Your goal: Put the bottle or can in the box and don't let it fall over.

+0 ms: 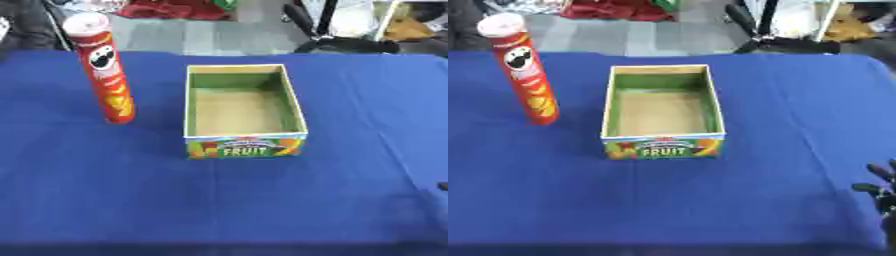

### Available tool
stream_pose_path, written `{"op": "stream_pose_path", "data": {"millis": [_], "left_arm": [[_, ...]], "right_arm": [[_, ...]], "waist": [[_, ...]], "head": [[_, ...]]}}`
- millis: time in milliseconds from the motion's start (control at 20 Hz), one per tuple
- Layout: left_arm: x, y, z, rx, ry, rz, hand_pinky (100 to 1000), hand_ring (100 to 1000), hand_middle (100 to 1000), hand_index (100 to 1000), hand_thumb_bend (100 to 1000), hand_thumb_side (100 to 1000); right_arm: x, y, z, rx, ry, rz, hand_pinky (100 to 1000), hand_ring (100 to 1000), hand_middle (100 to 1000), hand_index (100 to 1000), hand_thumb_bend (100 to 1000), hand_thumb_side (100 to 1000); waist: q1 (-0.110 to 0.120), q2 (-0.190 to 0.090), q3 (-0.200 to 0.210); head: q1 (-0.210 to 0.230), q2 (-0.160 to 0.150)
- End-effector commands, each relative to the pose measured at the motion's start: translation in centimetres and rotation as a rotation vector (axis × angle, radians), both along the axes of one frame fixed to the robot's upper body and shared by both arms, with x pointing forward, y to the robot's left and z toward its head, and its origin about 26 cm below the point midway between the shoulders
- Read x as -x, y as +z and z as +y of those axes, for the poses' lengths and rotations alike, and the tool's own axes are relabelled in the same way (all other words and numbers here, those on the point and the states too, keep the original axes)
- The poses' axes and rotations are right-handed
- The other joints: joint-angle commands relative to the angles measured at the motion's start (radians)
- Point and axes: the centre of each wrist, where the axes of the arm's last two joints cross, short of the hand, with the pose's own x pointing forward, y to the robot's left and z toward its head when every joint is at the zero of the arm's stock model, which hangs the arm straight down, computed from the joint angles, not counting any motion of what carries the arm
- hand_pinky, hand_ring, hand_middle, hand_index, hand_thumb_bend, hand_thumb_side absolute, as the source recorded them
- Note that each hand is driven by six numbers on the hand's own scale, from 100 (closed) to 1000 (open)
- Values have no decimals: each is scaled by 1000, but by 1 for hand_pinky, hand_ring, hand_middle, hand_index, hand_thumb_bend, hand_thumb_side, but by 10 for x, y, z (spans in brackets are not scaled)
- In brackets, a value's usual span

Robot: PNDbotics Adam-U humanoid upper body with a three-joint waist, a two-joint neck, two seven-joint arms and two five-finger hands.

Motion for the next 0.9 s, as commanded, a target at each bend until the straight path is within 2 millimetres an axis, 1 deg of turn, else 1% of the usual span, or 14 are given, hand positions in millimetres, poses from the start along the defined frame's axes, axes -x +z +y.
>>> {"op": "stream_pose_path", "data": {"millis": [50,300,550,600,800,900], "left_arm": [[1,14,1,-26,-6,-29,734,841,826,1000,100,798],[0,16,1,-31,-15,-28,735,842,827,1000,100,793],[1,22,2,-67,-21,-30,741,844,830,1000,100,780],[1,25,2,-80,-22,-32,746,846,833,1000,100,770],[-6,48,4,-201,-16,-31,771,863,853,1000,100,749],[-13,63,5,-276,-9,-28,792,877,865,1000,100,749]], "right_arm": [[-3,8,-4,24,8,-19,1000,618,826,1000,100,726],[-2,8,-5,24,5,-18,1000,618,827,1000,100,721],[-1,7,-5,23,5,-13,1000,618,826,1000,100,725],[-1,6,-5,24,6,-13,1000,618,826,1000,100,724],[-1,6,-6,27,2,-9,1000,618,826,1000,100,722],[0,5,-6,30,6,-6,1000,618,827,1000,100,723]], "waist": [[4,-9,-1],[1,-15,-2],[3,-16,3],[3,-16,1],[5,-26,-7],[6,-28,-10]], "head": [[0,6],[-5,6],[5,6],[2,6],[-9,6],[-9,6]]}}
